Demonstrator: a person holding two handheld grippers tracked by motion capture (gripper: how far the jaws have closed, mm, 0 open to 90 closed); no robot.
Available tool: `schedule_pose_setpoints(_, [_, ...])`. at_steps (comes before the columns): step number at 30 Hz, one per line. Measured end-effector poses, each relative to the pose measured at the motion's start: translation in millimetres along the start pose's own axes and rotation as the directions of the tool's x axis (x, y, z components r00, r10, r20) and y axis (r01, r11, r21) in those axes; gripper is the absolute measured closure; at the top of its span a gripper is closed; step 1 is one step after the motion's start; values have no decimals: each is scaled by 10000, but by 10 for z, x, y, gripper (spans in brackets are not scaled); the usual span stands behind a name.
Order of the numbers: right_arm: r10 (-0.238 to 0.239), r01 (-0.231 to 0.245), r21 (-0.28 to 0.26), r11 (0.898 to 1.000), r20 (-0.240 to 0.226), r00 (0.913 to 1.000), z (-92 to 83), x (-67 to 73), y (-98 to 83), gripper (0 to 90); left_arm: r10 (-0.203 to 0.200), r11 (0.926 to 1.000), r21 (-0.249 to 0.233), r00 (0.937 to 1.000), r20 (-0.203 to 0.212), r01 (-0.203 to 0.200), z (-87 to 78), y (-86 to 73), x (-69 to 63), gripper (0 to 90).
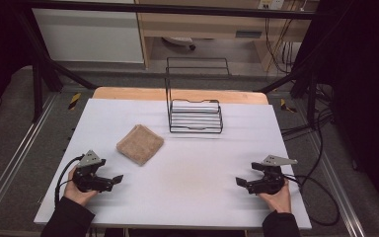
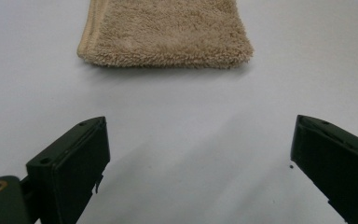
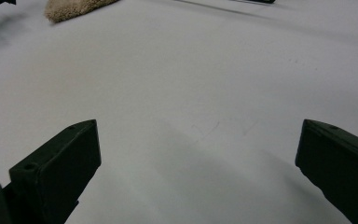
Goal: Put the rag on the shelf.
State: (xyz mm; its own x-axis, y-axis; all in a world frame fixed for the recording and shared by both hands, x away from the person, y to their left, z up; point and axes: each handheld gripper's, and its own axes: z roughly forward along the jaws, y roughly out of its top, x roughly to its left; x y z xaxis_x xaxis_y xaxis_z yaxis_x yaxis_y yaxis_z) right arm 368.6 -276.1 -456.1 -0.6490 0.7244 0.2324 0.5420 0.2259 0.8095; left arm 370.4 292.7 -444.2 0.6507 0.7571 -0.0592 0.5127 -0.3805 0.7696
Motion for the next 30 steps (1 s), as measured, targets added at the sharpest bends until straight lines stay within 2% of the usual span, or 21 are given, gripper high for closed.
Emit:
schedule_pose_setpoints(13, [-81, 80, 181, 9998, 58, 10000, 14, 9, -12, 5, 102, 9999, 63, 9999, 42, -102, 15, 31, -50, 54])
schedule_pose_setpoints(22, [-92, 91, 158, 9998, 70, 9999, 2, 6, -6, 5, 198, 9995, 238, 9998, -15, -197, 64, 106, -148, 71])
schedule_pose_setpoints(30, [-148, 144, 226, 9996, 154, 9998, 9, 7, -8, 5, -5, 9997, 229, 9998, -174, 9, 92, 229, -216, 97])
